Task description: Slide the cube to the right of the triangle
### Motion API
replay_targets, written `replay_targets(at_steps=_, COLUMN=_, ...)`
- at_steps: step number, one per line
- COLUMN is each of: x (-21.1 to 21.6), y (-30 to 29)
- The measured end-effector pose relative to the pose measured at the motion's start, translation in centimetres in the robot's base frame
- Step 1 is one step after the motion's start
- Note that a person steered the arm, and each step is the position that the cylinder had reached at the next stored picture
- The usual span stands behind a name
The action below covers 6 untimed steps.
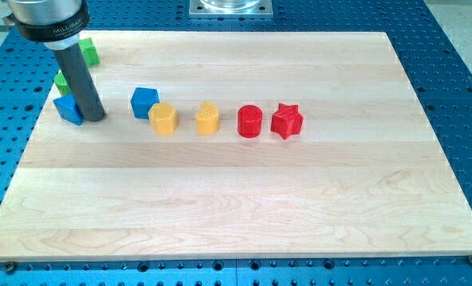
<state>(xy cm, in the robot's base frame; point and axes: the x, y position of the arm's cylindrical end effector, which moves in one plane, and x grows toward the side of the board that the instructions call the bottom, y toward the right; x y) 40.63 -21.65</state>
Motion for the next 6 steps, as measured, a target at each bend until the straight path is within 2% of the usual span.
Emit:
replay_targets(at_steps=2, x=-0.8, y=-1.7)
replay_targets(at_steps=3, x=-0.8, y=-0.5)
replay_targets(at_steps=4, x=-6.8, y=4.0)
replay_targets(at_steps=5, x=-6.4, y=12.9)
replay_targets(at_steps=6, x=-4.1, y=12.8)
